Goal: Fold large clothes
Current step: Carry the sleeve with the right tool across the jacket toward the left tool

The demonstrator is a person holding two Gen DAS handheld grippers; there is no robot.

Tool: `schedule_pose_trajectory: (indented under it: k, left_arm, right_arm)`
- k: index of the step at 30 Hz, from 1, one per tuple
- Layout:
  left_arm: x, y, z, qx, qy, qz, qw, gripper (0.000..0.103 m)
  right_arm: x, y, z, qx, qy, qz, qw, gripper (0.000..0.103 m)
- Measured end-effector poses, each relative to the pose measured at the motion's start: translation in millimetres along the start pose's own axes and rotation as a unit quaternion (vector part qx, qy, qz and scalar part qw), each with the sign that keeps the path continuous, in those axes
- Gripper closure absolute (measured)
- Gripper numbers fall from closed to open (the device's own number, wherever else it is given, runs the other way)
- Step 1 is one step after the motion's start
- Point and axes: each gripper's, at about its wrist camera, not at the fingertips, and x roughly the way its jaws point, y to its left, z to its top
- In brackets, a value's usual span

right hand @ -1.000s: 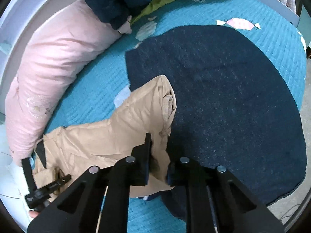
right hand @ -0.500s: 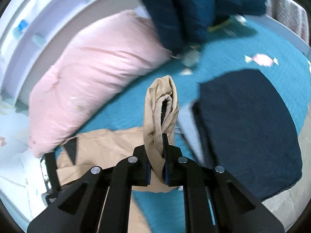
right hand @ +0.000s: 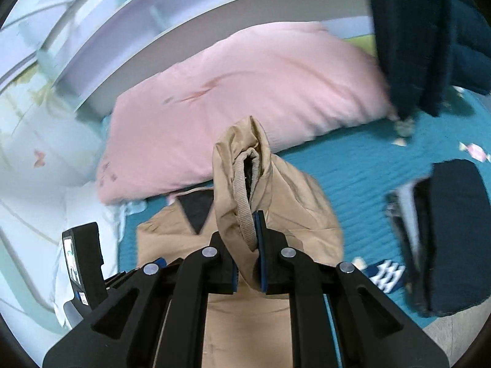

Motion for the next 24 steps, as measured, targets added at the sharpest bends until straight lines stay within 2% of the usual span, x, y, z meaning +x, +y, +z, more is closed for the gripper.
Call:
schedule_pose_trajectory:
  k: [5, 13, 18, 20, 21, 22, 24]
  left_arm:
    - [-20.1, 55.7, -4.4, -0.031, -0.012, 0.011, 0.9994, 0.065]
    - [-31.7, 147.2, -24.2, -0.077, -0.025, 0.032, 0.9962, 0.065]
    - [-24.1, 198.1, -38.4, -0.094, -0.015, 0.057, 0.9938, 0.065]
    - [-17.7, 219.2, -45.8, -0.106, -0.007, 0.065, 0.9923, 0.065]
    - [-13.9, 229.0, -49.5, -0.114, -0.002, 0.067, 0.9913, 0.065]
    - [-9.7, 236.0, -52.7, -0.119, 0.002, 0.07, 0.9905, 0.065]
    - [-2.7, 248.2, -57.3, -0.129, 0.01, 0.077, 0.9886, 0.065]
  right_arm:
    - [28.7, 63.8, -15.5, -0.026, 0.023, 0.026, 0.999, 0.094]
    - [96.7, 142.3, -44.9, -0.051, 0.079, 0.063, 0.994, 0.094]
    - [145.3, 180.8, -68.4, -0.07, 0.12, 0.058, 0.989, 0.093]
    - [162.8, 193.0, -79.6, -0.077, 0.124, 0.049, 0.988, 0.089]
    - [171.5, 198.6, -82.9, -0.078, 0.128, 0.05, 0.987, 0.082]
    - [179.4, 202.3, -86.3, -0.078, 0.138, 0.06, 0.986, 0.07]
    - [189.0, 202.0, -91.9, -0.068, 0.161, 0.086, 0.981, 0.058]
